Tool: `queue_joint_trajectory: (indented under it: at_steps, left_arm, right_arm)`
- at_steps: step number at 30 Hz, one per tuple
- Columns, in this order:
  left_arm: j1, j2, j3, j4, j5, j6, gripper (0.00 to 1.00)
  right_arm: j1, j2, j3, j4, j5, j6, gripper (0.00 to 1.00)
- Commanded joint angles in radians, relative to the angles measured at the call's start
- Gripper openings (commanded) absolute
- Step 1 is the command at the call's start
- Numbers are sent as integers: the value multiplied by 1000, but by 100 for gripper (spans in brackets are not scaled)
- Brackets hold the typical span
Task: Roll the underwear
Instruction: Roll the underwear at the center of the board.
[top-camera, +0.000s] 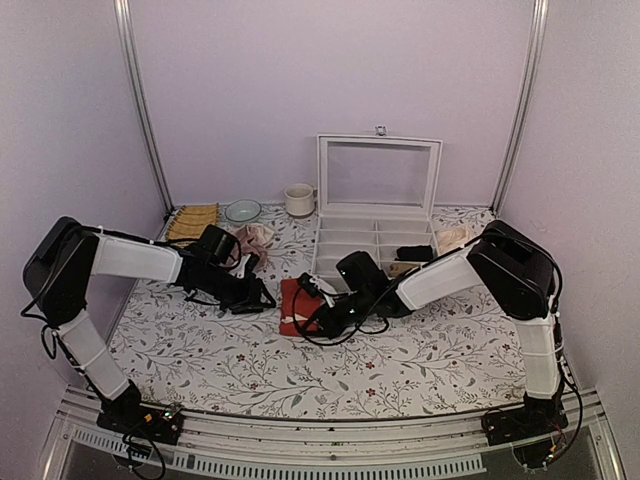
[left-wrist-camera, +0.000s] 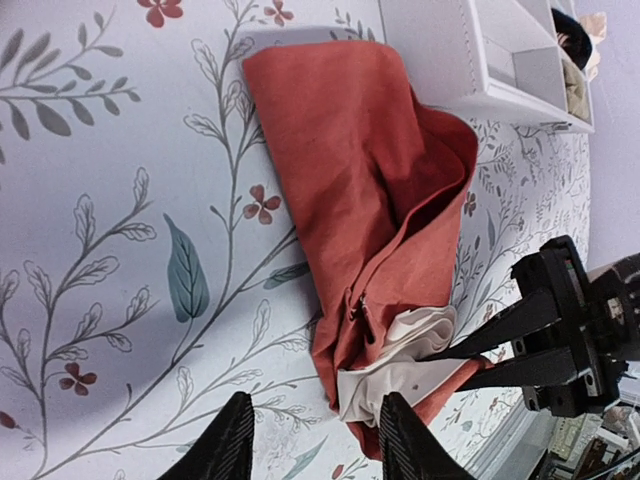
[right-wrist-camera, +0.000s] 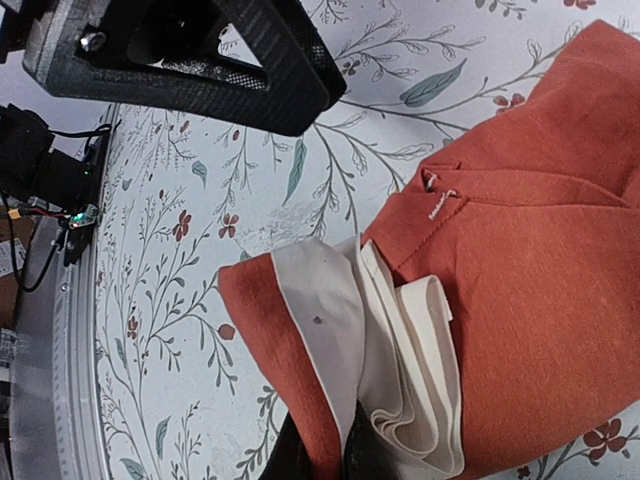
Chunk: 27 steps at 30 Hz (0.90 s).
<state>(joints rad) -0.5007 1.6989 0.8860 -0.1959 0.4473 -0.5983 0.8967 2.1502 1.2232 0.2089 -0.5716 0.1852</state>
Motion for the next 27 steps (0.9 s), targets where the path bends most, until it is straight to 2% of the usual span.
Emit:
queue_joint_trajectory:
  at_steps: [1,8,12,20,27]
  left_arm:
    - [7,-34,-37,74,34,-9,43]
    - [-2,-44,-89,139,72,-11,47]
    - [-21,-51,-111,171,74,-23,58]
    - [-38,-58,-139,202,75,-53,58]
    - [-64,-59,-165,230,77,-69,59]
  right_arm:
    - [-24,59,16,-117,-126,94,0]
    - [-53,96,92,-172,-203,166,0]
    - [-59,127,136,-230,-219,194,0]
    - [-58,130,107,-288,-129,236,0]
    - [-59,148,97,-277,-119,286,0]
